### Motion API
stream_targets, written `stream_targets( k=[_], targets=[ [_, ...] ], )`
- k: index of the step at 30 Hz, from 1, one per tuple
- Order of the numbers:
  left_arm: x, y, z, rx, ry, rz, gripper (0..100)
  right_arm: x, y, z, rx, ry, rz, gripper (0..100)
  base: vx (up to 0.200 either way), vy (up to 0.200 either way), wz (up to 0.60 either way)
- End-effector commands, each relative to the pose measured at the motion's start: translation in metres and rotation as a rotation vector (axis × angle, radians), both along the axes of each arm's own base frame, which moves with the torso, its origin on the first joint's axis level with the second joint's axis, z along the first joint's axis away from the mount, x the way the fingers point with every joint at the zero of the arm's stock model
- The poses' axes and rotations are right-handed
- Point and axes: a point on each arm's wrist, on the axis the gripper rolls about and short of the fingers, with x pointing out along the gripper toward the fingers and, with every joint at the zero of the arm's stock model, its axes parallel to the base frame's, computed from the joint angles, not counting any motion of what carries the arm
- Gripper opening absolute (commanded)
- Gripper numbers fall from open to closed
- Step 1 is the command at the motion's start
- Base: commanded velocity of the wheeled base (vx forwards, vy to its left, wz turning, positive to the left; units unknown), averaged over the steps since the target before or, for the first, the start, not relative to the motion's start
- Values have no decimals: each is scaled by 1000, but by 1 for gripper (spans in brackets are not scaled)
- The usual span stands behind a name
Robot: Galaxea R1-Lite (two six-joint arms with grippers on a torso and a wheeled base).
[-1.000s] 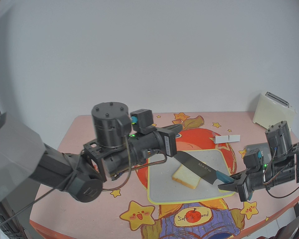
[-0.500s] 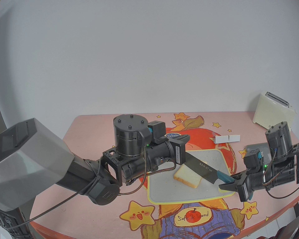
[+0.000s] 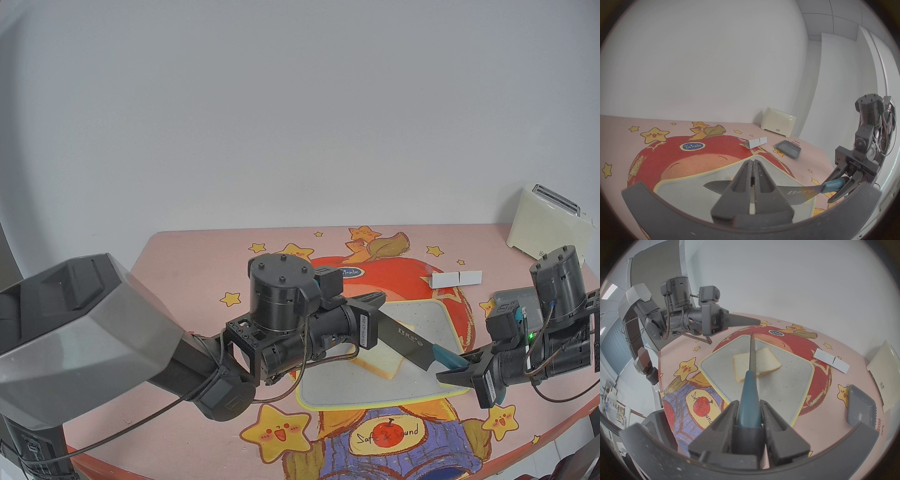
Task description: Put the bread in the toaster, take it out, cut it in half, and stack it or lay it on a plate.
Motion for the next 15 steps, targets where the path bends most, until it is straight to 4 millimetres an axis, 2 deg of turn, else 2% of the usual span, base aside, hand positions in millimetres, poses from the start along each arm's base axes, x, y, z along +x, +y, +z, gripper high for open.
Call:
stream_targets(
  k=[1, 12, 15],
  targets=[
    [0, 0, -1, 2, 3, -1, 0, 0, 1, 0, 1, 0, 3, 0, 0, 0, 0],
    [1, 0, 0, -11, -10, 2, 0, 1, 1, -1, -7, -1, -3, 0, 0, 0, 0],
    [2, -2, -5, -9, -9, 2, 0, 2, 1, 0, -12, -8, -11, 0, 0, 0, 0]
  ],
)
